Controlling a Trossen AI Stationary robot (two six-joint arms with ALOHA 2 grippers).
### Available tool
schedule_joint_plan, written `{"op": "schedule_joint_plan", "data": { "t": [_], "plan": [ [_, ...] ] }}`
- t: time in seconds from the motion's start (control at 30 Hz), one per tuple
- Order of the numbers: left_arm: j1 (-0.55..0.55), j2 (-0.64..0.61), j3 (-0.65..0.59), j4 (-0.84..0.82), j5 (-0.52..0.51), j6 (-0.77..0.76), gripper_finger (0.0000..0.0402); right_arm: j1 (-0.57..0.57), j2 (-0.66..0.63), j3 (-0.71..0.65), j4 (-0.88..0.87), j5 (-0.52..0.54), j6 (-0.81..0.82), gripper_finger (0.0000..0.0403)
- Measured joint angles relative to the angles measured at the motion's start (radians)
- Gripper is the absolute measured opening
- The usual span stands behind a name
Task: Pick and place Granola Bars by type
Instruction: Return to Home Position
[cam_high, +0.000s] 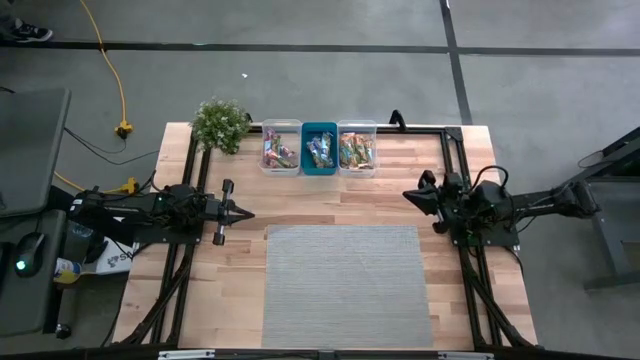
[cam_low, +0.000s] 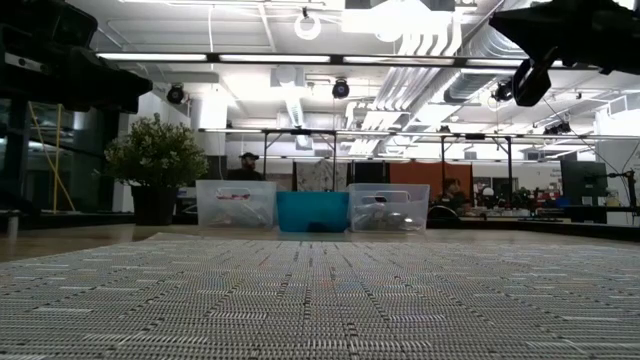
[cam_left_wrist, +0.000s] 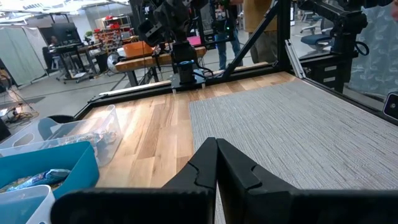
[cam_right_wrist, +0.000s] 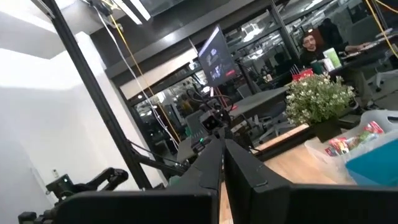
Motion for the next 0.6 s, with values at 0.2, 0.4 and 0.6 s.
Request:
{"op": "schedule_joint_plan", "data": {
  "t": [0.2, 0.4, 0.6],
  "plan": [
    [0.000, 0.000, 0.000, 0.000, 0.000, 0.000, 0.0001, 0.000, 0.000, 0.000, -0.097, 0.008, 0.047, 0.0000],
    [0.000, 0.000, 0.000, 0.000, 0.000, 0.000, 0.0001, 0.000, 0.000, 0.000, -0.198, 0.013, 0.105, 0.0000],
    [0.000, 0.000, 0.000, 0.000, 0.000, 0.000, 0.0001, 0.000, 0.000, 0.000, -0.326, 0.019, 0.153, 0.0000]
  ]
}}
